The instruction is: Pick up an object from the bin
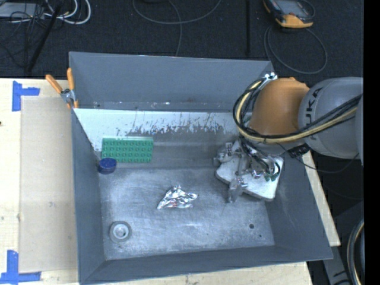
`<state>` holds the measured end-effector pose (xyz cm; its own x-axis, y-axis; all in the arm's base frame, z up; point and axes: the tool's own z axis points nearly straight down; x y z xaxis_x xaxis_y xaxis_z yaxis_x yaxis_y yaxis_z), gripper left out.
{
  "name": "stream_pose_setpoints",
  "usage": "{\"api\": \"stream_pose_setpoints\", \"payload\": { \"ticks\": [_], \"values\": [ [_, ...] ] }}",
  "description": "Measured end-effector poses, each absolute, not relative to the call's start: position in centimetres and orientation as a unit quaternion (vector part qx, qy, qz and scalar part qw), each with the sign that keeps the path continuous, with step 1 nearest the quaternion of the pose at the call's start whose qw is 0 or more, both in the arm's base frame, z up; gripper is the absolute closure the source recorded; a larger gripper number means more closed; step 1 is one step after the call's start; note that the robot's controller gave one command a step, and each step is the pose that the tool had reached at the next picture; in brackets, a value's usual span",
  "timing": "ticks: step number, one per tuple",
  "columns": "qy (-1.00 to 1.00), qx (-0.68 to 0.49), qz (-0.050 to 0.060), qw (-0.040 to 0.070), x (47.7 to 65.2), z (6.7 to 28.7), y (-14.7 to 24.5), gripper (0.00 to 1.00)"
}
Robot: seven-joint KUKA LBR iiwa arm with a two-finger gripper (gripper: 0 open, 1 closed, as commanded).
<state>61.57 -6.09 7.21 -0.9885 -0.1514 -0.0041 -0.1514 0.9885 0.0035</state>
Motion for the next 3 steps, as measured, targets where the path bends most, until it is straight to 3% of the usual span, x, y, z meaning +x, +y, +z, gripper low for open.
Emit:
{"api": "stream_pose_setpoints", "payload": {
  "ticks": [1,2,3],
  "values": [
    [0.995,-0.095,0.001,0.002,58.52,7.18,-12.12,0.0],
    [0.995,-0.095,0.001,-0.001,58.5,7.28,-12.07,1.0],
    [0.995,-0.095,0.0,0.002,58.57,7.18,-12.06,0.0]
  ]
}}
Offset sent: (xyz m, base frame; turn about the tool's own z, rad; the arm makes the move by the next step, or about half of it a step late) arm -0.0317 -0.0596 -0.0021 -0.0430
